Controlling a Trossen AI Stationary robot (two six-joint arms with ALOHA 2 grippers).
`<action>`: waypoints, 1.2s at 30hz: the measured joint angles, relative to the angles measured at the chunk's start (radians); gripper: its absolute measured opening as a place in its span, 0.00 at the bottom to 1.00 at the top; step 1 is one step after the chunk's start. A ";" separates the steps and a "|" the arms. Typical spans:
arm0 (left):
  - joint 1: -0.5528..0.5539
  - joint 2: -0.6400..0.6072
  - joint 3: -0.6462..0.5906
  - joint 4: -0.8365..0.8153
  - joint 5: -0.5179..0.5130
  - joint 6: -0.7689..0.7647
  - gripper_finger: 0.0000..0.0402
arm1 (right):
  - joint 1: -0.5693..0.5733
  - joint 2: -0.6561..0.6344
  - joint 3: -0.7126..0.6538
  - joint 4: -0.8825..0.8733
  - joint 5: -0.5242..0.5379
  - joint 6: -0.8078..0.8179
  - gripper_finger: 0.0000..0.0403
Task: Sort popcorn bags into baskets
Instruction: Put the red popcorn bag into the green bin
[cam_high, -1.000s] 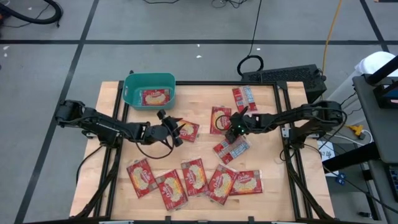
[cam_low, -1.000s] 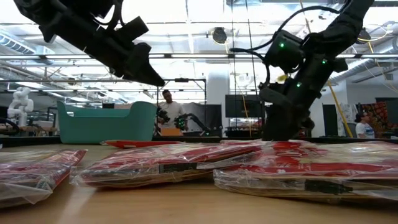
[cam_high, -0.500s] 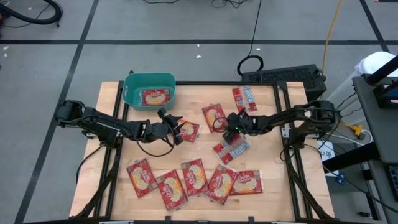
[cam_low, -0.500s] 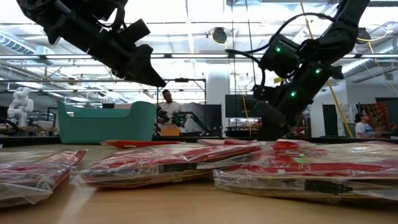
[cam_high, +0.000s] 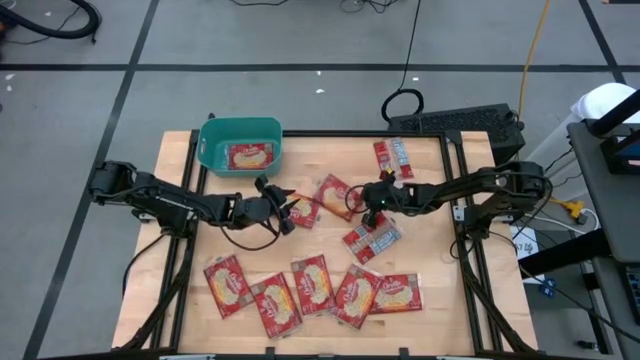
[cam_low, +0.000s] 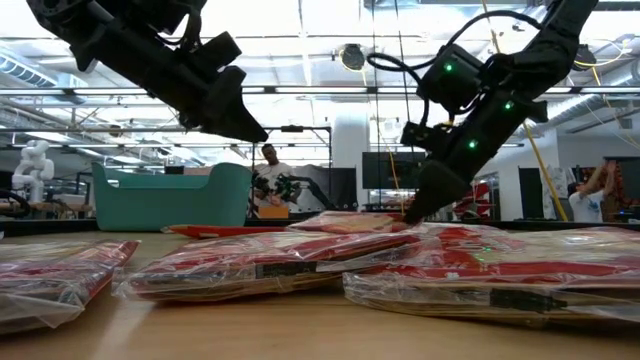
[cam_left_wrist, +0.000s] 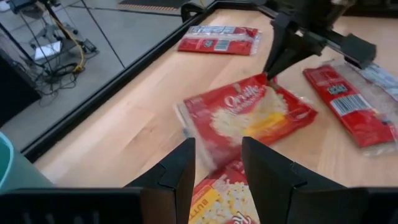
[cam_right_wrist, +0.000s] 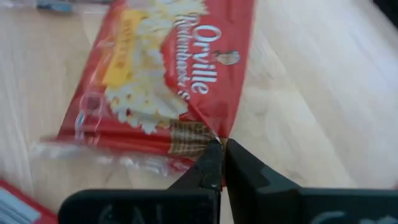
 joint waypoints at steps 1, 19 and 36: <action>0.004 0.000 0.000 -0.001 0.000 -0.013 0.33 | 0.000 -0.001 0.000 0.012 0.000 -0.024 0.00; 0.048 0.072 0.000 0.005 0.079 -0.043 0.57 | 0.010 -0.001 0.001 0.276 0.002 -0.398 0.00; 0.145 0.128 0.000 0.105 0.356 0.035 0.56 | 0.113 -0.001 0.002 0.440 0.061 -0.602 0.00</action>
